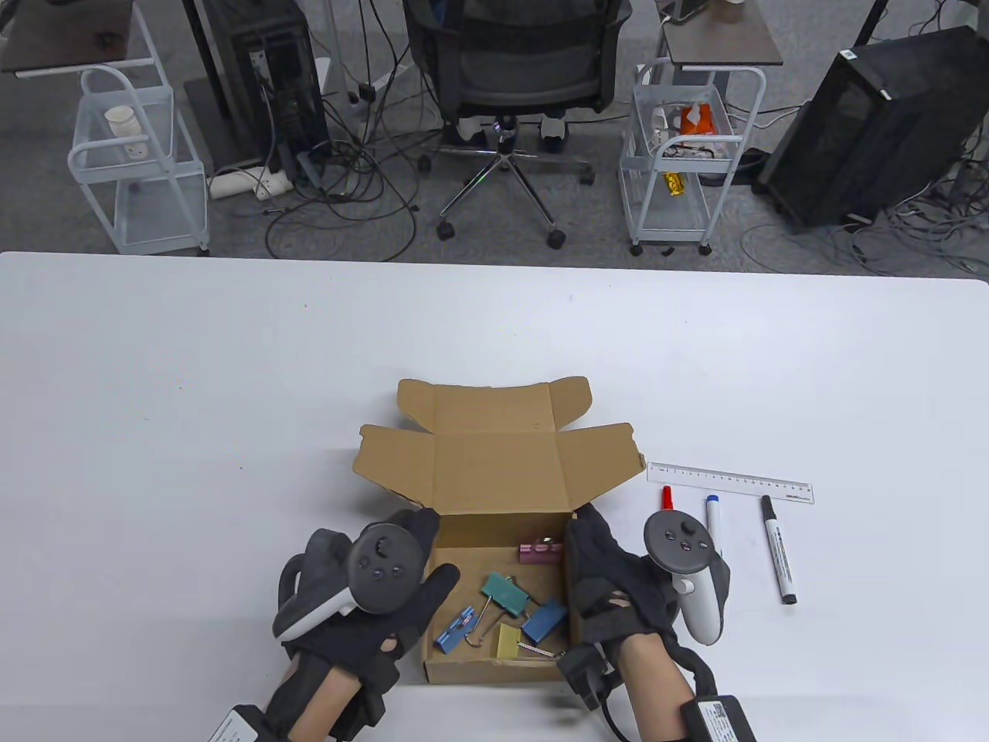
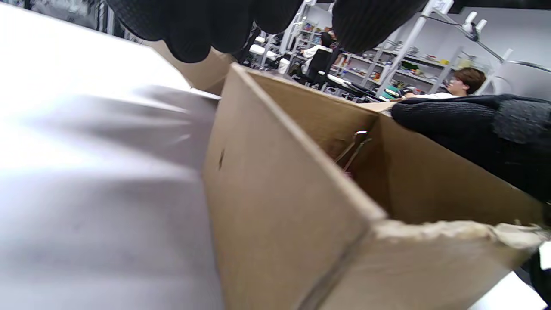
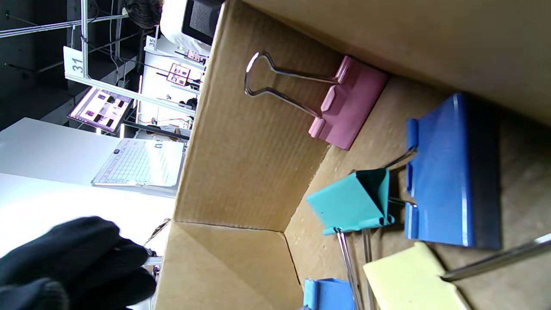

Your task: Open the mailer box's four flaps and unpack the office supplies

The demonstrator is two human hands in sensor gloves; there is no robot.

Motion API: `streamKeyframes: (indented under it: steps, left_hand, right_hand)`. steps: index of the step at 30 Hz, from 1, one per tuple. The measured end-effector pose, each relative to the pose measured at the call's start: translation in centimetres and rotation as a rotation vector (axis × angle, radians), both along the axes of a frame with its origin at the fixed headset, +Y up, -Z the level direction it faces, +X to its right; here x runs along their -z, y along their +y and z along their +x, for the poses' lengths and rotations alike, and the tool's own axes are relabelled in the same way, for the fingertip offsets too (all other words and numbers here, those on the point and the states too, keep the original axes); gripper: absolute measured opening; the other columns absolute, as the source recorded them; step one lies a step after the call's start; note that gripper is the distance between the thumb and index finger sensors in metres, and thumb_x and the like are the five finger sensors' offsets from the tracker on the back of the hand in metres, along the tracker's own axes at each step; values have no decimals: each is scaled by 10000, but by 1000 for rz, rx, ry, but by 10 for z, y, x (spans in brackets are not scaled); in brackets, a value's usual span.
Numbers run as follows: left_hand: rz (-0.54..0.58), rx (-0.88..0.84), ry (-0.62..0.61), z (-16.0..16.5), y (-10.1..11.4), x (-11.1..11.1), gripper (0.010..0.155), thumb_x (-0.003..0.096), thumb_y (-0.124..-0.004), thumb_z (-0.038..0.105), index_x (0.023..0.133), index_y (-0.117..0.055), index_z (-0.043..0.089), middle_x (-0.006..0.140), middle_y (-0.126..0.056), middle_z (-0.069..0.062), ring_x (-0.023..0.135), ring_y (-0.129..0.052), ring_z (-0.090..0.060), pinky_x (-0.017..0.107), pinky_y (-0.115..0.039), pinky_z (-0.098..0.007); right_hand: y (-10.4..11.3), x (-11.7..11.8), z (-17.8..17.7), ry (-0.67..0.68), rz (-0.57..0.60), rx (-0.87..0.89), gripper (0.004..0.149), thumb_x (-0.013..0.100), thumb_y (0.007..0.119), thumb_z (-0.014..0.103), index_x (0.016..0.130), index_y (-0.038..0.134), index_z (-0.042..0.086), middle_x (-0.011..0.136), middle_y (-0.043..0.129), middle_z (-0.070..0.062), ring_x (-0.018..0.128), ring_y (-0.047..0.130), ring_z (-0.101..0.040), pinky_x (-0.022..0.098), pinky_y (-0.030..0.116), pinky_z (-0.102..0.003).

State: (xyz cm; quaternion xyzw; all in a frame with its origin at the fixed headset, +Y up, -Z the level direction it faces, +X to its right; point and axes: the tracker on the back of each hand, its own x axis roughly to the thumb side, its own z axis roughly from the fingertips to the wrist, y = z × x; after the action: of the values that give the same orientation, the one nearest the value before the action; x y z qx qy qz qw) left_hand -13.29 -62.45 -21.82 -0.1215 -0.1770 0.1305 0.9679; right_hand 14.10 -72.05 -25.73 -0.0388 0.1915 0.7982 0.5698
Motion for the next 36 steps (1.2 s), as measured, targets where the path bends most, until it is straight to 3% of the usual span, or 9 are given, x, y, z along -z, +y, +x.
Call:
streamKeyframes:
  steps: [5,11,16,26,36]
  left_hand:
    - [1,105,-118,35,9,-7,718,607,-733,464,1150,-458,83,1185,-549,-223,1066,-645,-497,744,-601,-596]
    - [-136,243,-213,70,5,2,729,593,-768,468,1149,-469,102,1188,-562,-202,1069,-665,-477,748,-621,-579]
    - [-215,388,-223,83,-4,7,676,573,-821,447,1113,-582,117,1129,-704,-176,999,-803,-439,707,-704,-557]
    - [-194,562,-285,101,-16,1,629,520,-940,359,1061,-680,170,1061,-818,-117,917,-929,-363,668,-795,-493]
    - [-128,657,-302,108,-35,0,484,538,-906,183,998,-757,197,989,-896,-75,835,-1013,-291,641,-856,-439]
  right_hand:
    - [0,0,0,0,0,-3,620,660,400,364,1178,274,48,1232,315,-351,1034,418,-679,720,470,-753]
    - [0,0,0,-1,1,-5,621,660,402,365,1179,277,47,1231,317,-355,1035,417,-677,720,469,-754]
    - [1,0,0,2,0,-9,621,660,405,366,1179,277,48,1232,316,-352,1035,419,-677,720,469,-754]
    - [1,0,0,2,1,-9,623,661,410,369,1179,280,48,1230,318,-354,1034,421,-676,720,468,-755]
    - [1,0,0,1,1,-9,625,661,415,373,1179,284,48,1230,319,-353,1032,424,-677,720,467,-754]
